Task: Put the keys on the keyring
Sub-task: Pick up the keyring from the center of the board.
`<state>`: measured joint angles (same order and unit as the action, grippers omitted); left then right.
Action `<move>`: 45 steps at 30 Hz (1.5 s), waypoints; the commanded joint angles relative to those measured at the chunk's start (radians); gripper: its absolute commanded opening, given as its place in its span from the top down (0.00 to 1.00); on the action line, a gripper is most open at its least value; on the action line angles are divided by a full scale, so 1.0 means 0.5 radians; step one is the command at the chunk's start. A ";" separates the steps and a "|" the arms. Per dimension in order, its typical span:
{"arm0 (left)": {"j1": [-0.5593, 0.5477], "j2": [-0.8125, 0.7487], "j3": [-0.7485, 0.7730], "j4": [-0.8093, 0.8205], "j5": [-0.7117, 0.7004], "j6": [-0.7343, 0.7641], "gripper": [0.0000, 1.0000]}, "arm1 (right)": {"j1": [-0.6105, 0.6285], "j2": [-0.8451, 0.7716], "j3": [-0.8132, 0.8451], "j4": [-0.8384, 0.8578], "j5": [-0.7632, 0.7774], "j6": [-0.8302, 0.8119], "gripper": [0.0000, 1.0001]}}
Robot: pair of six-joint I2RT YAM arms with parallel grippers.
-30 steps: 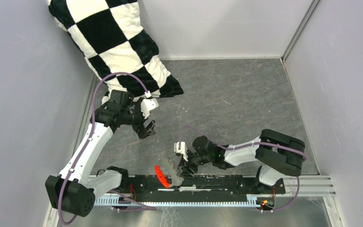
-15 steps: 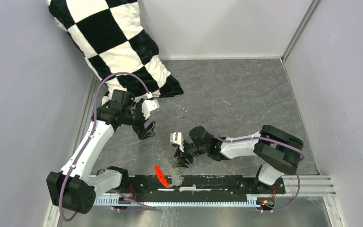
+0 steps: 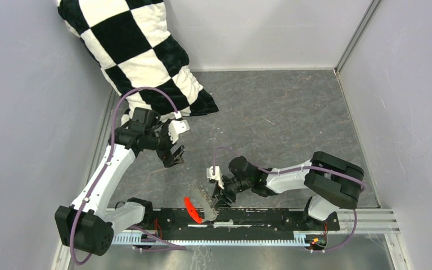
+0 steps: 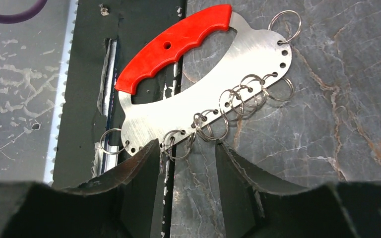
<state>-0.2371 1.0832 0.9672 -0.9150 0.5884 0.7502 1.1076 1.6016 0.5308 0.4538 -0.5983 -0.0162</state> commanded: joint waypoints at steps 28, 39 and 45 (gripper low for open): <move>0.008 -0.123 0.022 -0.276 0.388 0.284 0.05 | 0.033 -0.194 0.215 -0.016 0.176 -0.135 1.00; 0.005 -0.318 0.045 -0.365 0.941 0.325 0.00 | 0.189 -0.737 0.555 -0.738 0.525 -0.678 1.00; -0.050 -0.481 -0.013 -0.419 1.189 0.388 0.11 | 0.257 -0.842 0.726 -0.899 0.760 -0.800 1.00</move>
<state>-0.2401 0.9096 0.9672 -1.0992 1.0489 0.8837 1.2243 1.2205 0.8196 0.0780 -0.3267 -0.3351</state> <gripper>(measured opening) 0.923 0.009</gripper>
